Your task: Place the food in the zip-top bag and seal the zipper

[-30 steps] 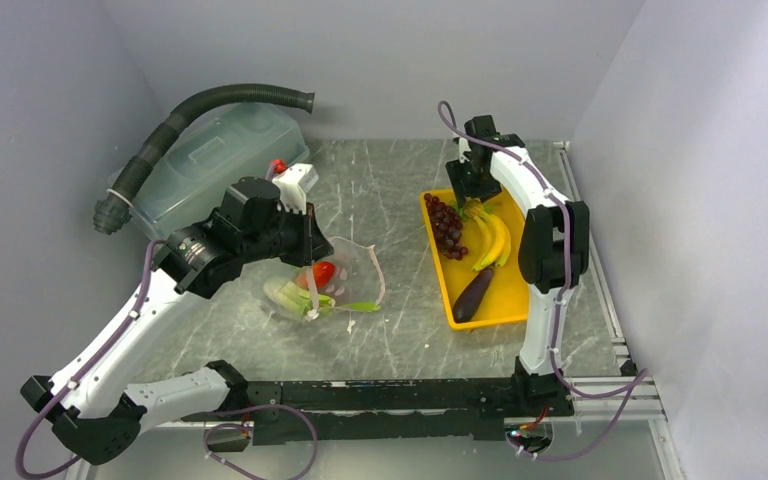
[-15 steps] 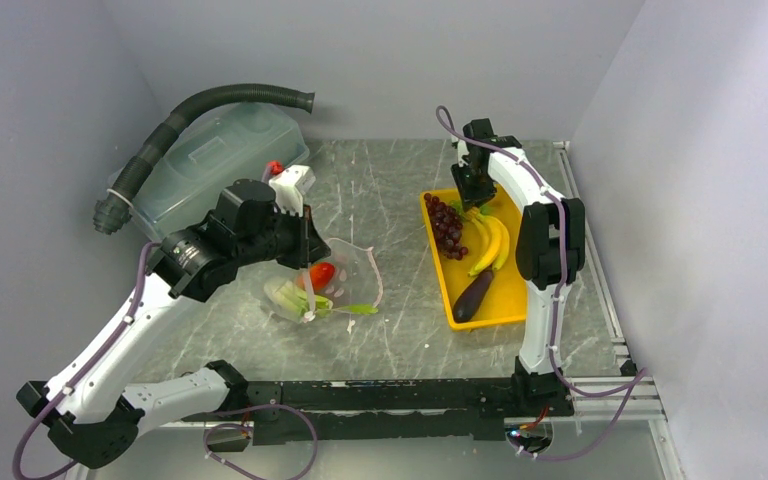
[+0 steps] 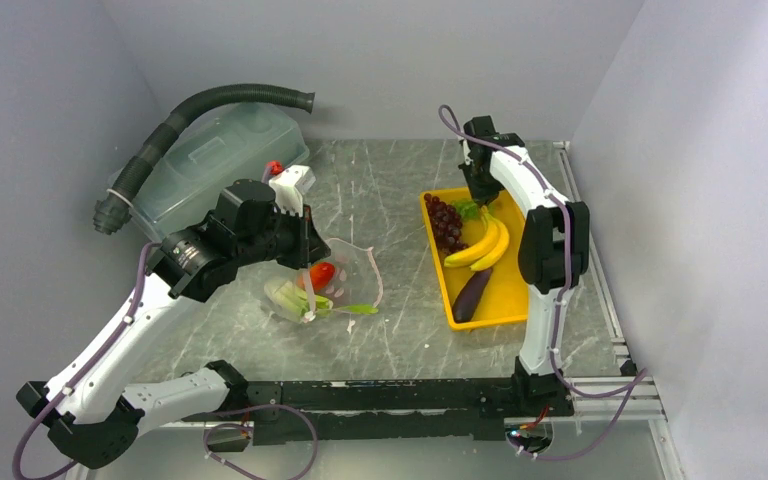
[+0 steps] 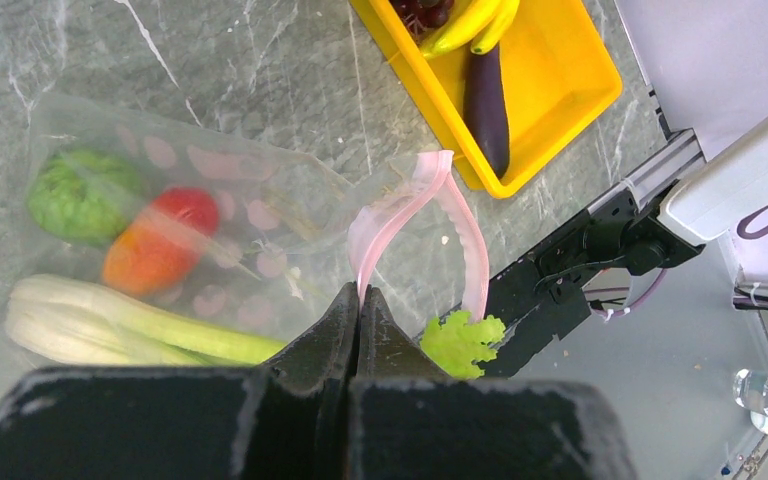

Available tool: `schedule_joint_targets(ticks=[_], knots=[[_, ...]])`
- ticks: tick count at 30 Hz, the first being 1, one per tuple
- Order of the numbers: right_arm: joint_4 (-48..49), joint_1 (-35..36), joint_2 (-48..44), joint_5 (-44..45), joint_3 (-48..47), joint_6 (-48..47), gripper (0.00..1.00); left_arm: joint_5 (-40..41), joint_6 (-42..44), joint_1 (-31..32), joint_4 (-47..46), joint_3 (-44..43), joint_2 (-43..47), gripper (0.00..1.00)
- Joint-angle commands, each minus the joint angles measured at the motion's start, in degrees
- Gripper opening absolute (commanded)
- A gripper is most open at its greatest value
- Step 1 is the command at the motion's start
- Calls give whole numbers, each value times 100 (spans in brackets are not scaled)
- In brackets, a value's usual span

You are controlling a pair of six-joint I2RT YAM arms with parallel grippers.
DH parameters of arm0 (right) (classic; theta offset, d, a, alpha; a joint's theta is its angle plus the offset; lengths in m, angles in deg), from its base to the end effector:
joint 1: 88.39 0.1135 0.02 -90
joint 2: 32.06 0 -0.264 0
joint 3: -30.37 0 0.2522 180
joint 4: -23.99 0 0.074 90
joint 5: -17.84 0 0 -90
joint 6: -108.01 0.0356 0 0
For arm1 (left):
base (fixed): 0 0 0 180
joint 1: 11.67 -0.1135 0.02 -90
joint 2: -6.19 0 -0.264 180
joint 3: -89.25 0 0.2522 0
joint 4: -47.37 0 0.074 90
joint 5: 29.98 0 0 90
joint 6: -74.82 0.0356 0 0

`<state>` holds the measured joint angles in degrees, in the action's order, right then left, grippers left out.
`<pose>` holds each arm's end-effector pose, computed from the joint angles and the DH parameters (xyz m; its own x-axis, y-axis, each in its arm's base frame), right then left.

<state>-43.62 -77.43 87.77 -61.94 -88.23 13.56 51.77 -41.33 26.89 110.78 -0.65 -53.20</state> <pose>0.4359 0.0780 0.2354 -0.9032 -0.2527 -0.3470 -0.1949 0.9617 -0.1930 0.1490 -0.1253 0.4094 -0.6947 -0.0040 -0.7193 0.4511 0.7765 -0.4400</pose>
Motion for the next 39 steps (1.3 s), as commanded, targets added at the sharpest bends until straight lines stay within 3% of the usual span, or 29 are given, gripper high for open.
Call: schedule_joint_targets(ticks=[1,17,31,39], knots=[[85,153,-859,933,-44,17,0,-133,75,6,-223,26,121,0],[236,1354,-2516,2379,133,-189,0,42,-121,8,-437,46,113,0],[797,2684,-3987,2075,268,23,0,245,-369,10,-511,-69,-56,0],[1926,3669,-4977,1691,1001,40,0,566,-576,9,-526,-143,-200,0]])
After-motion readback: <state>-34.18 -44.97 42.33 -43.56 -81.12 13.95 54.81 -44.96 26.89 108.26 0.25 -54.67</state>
